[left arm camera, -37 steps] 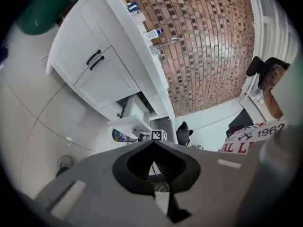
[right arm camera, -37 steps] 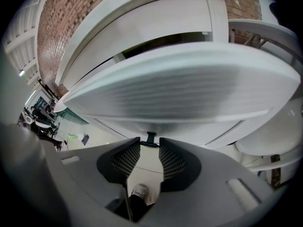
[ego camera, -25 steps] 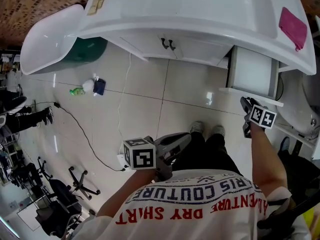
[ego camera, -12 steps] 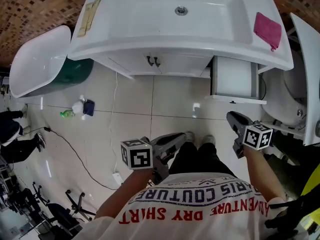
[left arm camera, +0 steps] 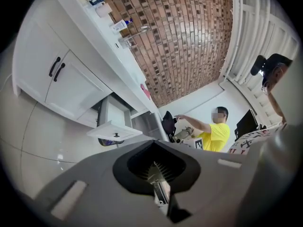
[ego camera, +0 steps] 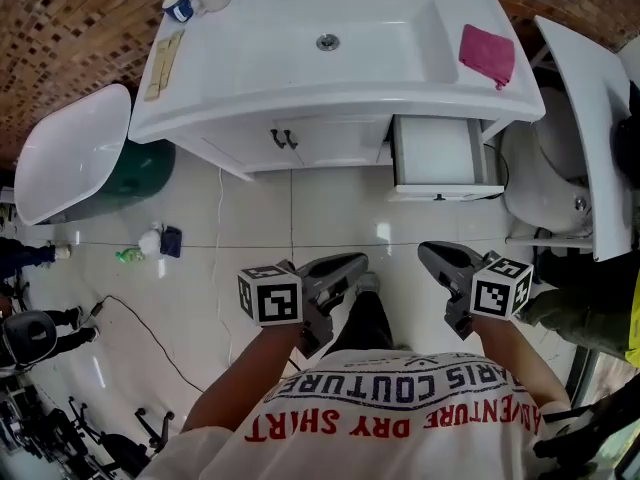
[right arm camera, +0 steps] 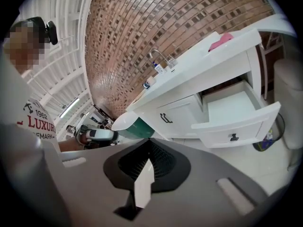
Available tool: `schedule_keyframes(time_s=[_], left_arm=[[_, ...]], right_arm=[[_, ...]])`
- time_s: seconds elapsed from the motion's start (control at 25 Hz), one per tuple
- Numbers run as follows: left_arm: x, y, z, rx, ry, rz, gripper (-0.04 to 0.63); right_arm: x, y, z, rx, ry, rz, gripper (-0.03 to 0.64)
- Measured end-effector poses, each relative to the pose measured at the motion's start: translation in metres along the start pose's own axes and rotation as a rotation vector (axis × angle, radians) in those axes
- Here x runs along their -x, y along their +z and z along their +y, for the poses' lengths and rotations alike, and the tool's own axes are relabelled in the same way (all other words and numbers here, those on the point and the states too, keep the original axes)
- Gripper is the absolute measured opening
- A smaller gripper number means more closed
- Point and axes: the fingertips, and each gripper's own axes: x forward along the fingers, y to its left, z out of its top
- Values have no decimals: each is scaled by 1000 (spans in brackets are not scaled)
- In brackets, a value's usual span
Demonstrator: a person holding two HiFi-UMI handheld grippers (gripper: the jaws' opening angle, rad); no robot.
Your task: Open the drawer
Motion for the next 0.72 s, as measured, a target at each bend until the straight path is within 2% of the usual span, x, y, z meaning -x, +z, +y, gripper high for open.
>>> schedule_keyframes(time_s=[0.12,0.28,0.52,0.72], left_arm=[[-13,-32,-24,-53,-9,40,-15],[-22,-90,-76,-151,-28,49,-15],[-19,-223,-177,-257,-70,15,-15],[-12,-339,-240,-264,-63,27,-15]], right_arm=[[30,-27,18,-20,46,-12,6],[86,-78,61,-59,160,-36,6],[194,-164,140,-113,300,-129,6],[276,-227,187,-131,355,-179,6]])
